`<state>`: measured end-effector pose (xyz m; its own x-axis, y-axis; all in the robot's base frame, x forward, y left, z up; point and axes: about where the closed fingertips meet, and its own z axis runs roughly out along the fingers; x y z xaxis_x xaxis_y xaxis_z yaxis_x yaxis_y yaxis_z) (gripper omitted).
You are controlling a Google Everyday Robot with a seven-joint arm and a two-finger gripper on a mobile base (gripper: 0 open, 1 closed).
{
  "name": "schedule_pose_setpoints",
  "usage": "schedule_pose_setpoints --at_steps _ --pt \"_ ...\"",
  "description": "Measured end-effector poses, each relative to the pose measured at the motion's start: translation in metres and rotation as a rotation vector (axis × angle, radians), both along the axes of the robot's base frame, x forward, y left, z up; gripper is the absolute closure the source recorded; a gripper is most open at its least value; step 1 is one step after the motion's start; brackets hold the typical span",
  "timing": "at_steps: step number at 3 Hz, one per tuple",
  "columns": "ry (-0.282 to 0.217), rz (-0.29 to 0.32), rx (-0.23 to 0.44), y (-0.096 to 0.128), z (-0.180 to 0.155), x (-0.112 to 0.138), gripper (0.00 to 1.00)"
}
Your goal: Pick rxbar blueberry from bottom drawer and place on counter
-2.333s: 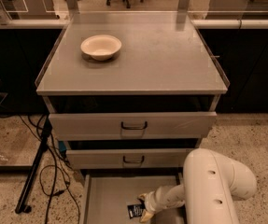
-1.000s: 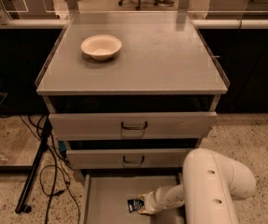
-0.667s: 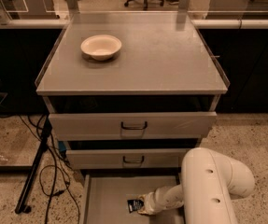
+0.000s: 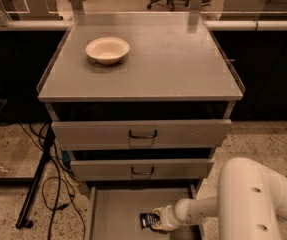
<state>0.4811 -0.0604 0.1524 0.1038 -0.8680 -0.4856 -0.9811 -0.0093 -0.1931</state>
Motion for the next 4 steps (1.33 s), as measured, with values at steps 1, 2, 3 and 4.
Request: schedule_pose_setpoints --at_steps 1,2,3,4 --pt "-0.055 0.011 0.047 -0.010 0.044 -0.008 1.00" --pt "-0.117 0.016 0.101 -0.025 0.088 -0.003 1.00" --pt "-0.138 0.017 0.148 -0.051 0.135 0.001 1.00" --pt "-0.106 0.049 0.146 -0.067 0.190 0.005 1.00"
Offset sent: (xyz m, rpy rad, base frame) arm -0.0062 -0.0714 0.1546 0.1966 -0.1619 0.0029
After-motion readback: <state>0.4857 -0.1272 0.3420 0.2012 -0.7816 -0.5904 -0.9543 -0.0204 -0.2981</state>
